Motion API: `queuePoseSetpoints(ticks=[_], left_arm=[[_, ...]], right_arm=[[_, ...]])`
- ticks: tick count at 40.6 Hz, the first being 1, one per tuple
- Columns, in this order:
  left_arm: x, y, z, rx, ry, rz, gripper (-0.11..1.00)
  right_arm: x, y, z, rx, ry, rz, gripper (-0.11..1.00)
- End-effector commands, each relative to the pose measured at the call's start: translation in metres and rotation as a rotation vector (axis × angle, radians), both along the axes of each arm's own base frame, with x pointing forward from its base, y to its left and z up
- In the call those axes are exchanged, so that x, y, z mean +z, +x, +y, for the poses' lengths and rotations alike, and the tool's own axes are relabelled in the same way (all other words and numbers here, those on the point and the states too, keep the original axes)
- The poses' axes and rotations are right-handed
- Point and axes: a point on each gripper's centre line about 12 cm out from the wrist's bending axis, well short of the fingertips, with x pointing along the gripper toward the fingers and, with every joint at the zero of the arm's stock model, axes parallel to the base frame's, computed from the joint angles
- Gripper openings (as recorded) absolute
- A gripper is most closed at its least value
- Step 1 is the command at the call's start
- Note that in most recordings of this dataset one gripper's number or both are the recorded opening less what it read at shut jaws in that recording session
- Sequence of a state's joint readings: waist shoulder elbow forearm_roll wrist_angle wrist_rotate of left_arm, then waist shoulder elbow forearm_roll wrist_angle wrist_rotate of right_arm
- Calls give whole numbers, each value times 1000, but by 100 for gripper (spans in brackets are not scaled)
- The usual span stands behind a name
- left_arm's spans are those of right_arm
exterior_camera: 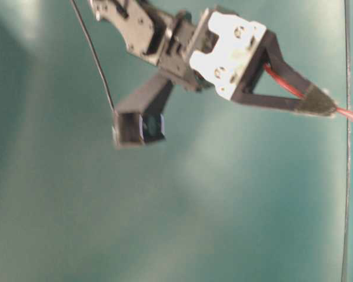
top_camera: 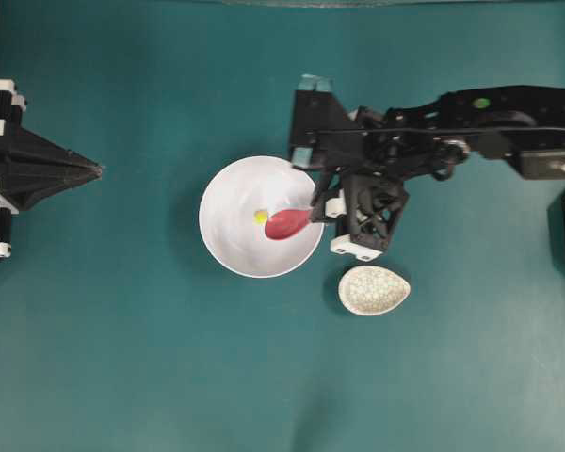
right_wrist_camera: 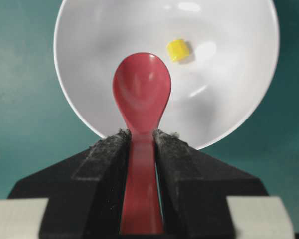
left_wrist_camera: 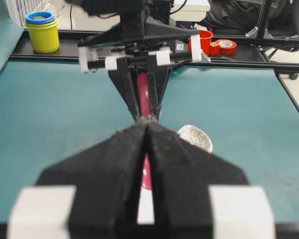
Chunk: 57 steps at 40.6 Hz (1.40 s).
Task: Scoop the yellow hexagonal prism block from the bowl with a spoon using the right arm.
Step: 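Lower the spoon bowl into the white bowl beside the yellow block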
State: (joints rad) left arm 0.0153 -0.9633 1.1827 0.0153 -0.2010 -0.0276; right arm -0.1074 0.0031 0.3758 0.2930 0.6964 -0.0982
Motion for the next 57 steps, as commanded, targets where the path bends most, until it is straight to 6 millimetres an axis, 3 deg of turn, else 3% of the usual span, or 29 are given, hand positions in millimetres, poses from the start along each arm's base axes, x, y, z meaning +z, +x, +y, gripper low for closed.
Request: queuePoseSetpoints(ticks=[1, 24, 57], left_arm=[[8, 2, 0, 1, 3, -23, 0], [8, 2, 0, 1, 3, -21, 0], [9, 2, 0, 1, 3, -24, 0]], right_arm=[[19, 10, -2, -2, 4, -15, 24], [18, 24, -12, -11, -62, 132, 24], [-16, 39, -6, -1, -65, 143, 24]])
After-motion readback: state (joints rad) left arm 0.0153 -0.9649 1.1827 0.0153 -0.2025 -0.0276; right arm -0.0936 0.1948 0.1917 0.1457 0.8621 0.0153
